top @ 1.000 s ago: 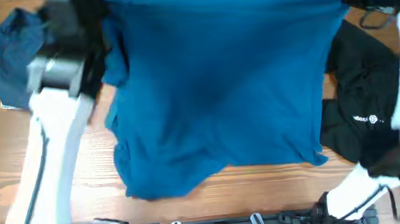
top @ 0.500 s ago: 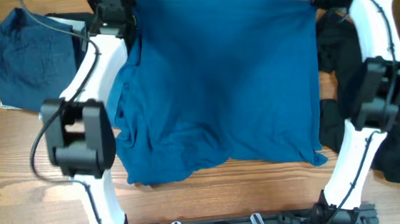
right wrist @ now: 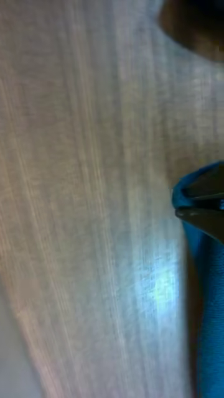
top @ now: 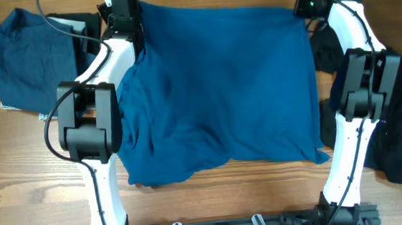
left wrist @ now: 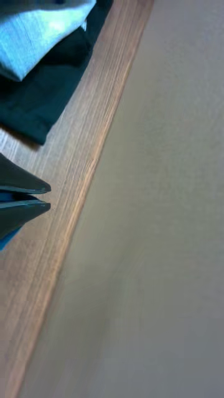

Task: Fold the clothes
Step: 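Lay the stretched shirt flat on the table center with both grippers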

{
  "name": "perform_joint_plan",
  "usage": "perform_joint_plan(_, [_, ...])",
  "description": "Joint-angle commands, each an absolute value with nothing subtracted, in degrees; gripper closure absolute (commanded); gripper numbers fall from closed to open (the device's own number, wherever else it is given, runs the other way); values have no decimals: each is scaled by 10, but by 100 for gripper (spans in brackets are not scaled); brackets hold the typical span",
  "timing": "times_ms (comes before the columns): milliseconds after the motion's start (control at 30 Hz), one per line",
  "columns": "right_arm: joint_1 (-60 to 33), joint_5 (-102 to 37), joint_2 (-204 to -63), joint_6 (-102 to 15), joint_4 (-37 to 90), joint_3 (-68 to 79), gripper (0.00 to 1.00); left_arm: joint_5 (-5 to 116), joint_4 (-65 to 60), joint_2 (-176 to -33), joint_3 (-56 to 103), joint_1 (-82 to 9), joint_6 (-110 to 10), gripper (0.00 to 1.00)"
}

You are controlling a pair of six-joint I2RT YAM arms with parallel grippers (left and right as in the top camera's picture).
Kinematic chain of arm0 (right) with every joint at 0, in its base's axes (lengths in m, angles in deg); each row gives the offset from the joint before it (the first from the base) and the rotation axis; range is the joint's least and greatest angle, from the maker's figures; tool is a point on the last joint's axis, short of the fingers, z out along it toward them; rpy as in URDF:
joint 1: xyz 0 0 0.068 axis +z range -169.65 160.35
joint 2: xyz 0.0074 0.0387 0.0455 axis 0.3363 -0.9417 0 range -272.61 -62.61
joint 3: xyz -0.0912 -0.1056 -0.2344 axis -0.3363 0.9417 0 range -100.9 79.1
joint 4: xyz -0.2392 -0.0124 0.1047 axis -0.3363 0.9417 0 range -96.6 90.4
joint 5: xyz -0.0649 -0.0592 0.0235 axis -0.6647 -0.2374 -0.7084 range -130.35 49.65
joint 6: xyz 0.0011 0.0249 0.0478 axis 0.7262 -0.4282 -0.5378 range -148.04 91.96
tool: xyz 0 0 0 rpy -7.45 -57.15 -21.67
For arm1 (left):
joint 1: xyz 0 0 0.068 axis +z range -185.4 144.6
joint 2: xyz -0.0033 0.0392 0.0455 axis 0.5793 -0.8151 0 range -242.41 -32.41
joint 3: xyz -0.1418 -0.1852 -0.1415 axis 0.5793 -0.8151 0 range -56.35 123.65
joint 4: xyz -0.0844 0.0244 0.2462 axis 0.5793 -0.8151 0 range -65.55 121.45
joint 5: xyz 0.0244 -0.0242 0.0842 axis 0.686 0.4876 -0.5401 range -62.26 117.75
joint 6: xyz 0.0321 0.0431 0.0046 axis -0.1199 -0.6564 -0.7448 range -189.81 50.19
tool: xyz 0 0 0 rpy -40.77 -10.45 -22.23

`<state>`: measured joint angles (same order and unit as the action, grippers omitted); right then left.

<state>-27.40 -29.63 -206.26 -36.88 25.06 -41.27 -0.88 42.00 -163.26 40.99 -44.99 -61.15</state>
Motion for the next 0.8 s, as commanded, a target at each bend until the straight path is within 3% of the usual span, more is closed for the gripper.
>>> perform_joint_plan(0, [-283,-274,-2014,-370,284,-417,96,-16,372,-1621,415,-456,-666,96])
perform_joint_plan(333, [-285,-250,-1932,-326,370,-417,96,-16,267,-1547,415,-464,-694,96])
perform_joint_plan(767, [-290,-255,-1899,-282,605,-414,96,-16,23,-1452,415,-464,-675,96])
